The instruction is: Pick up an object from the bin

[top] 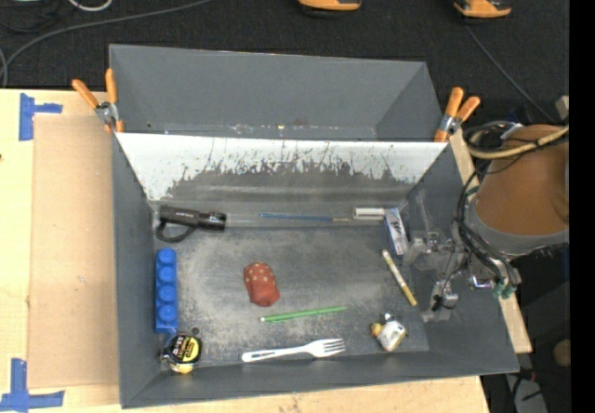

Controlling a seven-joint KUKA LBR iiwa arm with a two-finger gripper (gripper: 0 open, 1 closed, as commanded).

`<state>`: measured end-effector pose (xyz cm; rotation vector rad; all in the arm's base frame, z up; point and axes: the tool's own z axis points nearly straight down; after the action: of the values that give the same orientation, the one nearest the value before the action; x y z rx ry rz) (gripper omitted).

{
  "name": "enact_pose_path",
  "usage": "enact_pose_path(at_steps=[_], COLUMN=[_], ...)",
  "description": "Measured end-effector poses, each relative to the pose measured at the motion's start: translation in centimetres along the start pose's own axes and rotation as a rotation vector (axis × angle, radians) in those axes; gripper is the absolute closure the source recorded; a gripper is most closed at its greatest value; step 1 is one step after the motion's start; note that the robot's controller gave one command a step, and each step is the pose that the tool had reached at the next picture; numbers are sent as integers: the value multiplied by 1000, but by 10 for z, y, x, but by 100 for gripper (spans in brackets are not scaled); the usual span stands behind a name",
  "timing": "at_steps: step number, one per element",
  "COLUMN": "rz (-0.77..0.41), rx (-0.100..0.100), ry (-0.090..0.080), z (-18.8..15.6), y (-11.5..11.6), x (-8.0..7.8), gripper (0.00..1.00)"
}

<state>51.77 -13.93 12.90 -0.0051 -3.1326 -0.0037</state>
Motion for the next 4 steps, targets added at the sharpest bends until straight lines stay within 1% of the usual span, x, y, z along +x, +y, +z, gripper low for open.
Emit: enact_pose_path(at_steps=[1,2,3,4], rz=[-4,-182,-297,-437], rx=[1,0,6,-1], ry=[-7,-2,-12,-3], z=[-4,-31,-35,-23], y=[1,0,11,32], x=[-2,5,13,18], gripper=[0,0,0,0])
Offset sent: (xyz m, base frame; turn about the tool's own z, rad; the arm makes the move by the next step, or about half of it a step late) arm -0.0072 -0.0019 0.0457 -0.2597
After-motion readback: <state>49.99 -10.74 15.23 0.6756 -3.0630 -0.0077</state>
